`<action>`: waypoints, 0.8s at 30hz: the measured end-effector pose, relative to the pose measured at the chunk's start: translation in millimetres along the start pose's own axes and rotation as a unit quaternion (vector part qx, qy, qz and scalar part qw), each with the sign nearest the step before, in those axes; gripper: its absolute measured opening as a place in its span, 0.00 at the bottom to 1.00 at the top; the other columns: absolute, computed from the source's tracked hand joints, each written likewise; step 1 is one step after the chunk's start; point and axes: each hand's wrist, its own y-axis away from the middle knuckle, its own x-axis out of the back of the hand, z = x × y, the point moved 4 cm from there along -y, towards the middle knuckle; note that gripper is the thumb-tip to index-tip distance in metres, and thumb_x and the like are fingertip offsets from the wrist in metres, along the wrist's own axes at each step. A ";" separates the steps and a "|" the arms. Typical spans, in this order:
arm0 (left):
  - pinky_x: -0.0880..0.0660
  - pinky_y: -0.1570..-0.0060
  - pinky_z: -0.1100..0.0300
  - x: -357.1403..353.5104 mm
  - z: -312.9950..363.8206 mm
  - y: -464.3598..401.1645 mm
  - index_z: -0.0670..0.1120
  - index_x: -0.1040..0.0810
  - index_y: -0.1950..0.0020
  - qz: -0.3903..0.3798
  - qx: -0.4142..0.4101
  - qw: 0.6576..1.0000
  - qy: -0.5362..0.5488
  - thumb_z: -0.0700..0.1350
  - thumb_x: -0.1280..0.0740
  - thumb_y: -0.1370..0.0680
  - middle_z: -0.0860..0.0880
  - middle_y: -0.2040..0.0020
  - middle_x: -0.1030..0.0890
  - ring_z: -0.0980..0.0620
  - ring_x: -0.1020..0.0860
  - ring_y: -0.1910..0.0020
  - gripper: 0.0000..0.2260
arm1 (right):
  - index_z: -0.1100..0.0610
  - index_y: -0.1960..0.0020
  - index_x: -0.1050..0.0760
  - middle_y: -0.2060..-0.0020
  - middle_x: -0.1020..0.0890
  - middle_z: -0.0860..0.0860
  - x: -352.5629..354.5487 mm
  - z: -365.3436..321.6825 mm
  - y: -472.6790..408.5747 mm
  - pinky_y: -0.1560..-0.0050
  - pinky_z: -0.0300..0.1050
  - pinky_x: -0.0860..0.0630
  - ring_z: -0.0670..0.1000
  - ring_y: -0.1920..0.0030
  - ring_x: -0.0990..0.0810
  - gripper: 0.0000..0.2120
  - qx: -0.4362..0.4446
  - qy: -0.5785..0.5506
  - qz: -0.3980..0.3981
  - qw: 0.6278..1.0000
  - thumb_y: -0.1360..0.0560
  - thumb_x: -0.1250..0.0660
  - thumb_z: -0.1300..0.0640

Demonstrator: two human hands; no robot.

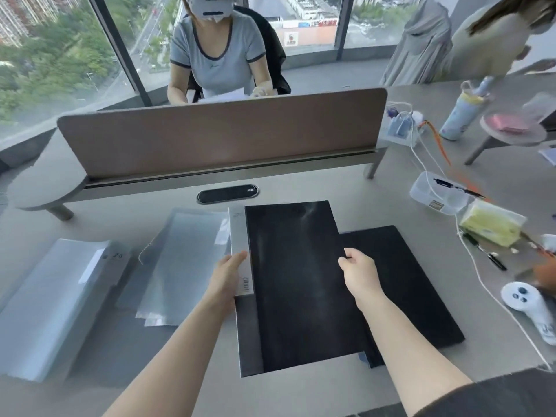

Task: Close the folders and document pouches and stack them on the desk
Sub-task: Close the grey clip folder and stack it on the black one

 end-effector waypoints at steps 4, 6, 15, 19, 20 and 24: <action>0.21 0.55 0.48 -38.5 -13.1 -4.7 0.44 0.18 0.53 -0.001 0.026 0.999 -0.047 0.48 0.41 0.24 0.43 0.58 0.16 0.41 0.19 0.60 0.13 | 0.55 0.65 0.29 0.71 0.36 0.47 38.8 18.8 -13.9 0.71 0.40 0.42 0.47 0.72 0.42 0.13 -0.024 0.012 0.019 0.999 0.24 0.43 0.66; 0.26 0.58 0.52 -57.1 -17.4 -6.4 0.44 0.20 0.56 -0.005 0.022 0.997 -0.073 0.47 0.42 0.28 0.45 0.61 0.19 0.45 0.22 0.62 0.12 | 0.60 0.59 0.25 0.69 0.34 0.50 55.7 28.1 -22.6 0.67 0.42 0.39 0.50 0.69 0.39 0.09 -0.035 0.013 0.020 0.999 0.25 0.43 0.65; 0.21 0.58 0.50 -133.3 -51.0 -12.8 0.39 0.19 0.50 -0.037 0.043 0.992 -0.114 0.41 0.40 0.22 0.44 0.60 0.20 0.45 0.21 0.63 0.11 | 0.52 0.40 0.24 0.55 0.22 0.46 125.6 57.4 -60.4 0.46 0.46 0.29 0.51 0.49 0.24 0.13 -0.037 0.015 0.052 0.998 0.23 0.35 0.61; 0.20 0.66 0.58 -165.1 -65.4 -11.8 0.45 0.17 0.52 -0.054 0.057 0.990 -0.116 0.41 0.39 0.20 0.47 0.60 0.16 0.48 0.18 0.65 0.10 | 0.55 0.38 0.25 0.55 0.23 0.47 152.1 74.2 -75.1 0.46 0.46 0.29 0.52 0.50 0.26 0.14 -0.057 0.017 0.053 0.997 0.22 0.36 0.63; 0.21 0.68 0.59 -172.9 -68.2 -11.5 0.45 0.17 0.51 -0.055 0.059 0.990 -0.115 0.41 0.38 0.20 0.47 0.59 0.15 0.48 0.18 0.65 0.09 | 0.56 0.38 0.24 0.52 0.23 0.49 157.8 78.9 -79.4 0.44 0.47 0.28 0.52 0.49 0.26 0.14 -0.061 0.019 0.054 0.997 0.23 0.36 0.63; 0.21 0.70 0.60 -193.0 -77.1 -14.0 0.42 0.18 0.49 -0.039 0.061 0.991 -0.111 0.41 0.38 0.20 0.45 0.57 0.16 0.48 0.18 0.64 0.09 | 0.53 0.50 0.24 0.57 0.20 0.46 169.5 91.0 -90.8 0.42 0.50 0.26 0.52 0.51 0.23 0.09 -0.068 0.024 0.039 0.997 0.24 0.36 0.65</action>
